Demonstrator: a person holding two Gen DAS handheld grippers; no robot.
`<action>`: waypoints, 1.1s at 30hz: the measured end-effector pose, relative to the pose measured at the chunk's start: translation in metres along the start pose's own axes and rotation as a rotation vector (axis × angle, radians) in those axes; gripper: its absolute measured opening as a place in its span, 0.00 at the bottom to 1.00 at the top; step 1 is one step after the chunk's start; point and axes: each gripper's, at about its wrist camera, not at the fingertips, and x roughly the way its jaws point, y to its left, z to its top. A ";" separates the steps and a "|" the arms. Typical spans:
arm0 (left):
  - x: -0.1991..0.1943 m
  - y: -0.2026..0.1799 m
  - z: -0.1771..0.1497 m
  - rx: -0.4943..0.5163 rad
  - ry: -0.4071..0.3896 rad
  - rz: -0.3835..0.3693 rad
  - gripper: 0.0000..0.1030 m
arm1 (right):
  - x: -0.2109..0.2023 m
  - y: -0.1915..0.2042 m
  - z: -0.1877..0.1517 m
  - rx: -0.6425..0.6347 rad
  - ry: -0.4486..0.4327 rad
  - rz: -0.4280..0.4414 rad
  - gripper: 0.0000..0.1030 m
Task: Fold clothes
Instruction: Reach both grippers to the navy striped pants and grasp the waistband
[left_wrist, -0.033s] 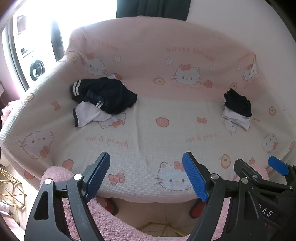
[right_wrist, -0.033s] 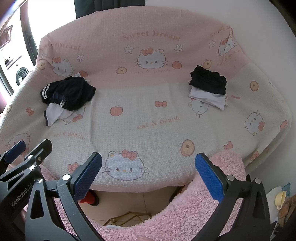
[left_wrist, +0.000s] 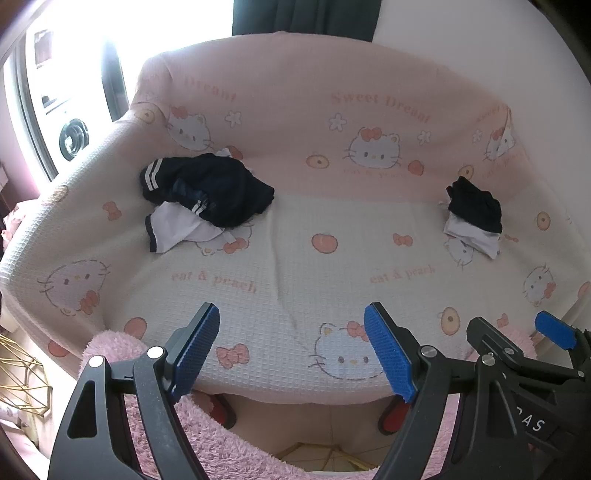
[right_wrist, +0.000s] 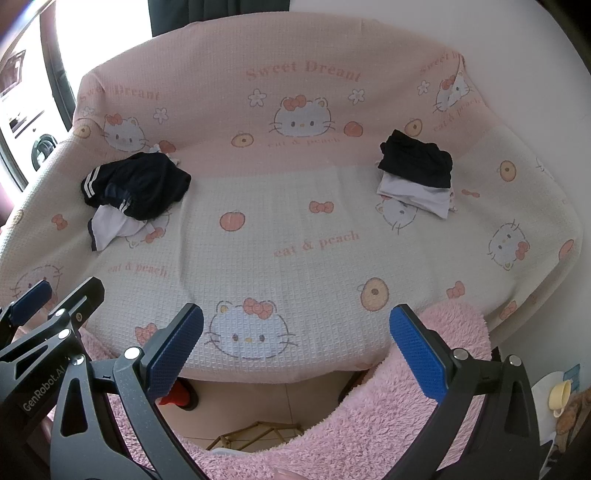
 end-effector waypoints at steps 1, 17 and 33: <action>-0.001 -0.003 0.001 -0.009 0.007 -0.009 0.80 | 0.001 0.000 0.002 -0.009 -0.001 0.017 0.99; 0.051 0.058 0.053 -0.125 -0.012 -0.165 0.80 | 0.032 0.022 0.053 -0.174 -0.032 0.286 0.99; 0.260 0.228 0.124 -0.460 0.092 -0.003 0.77 | 0.188 0.197 0.126 -0.439 0.088 0.253 0.87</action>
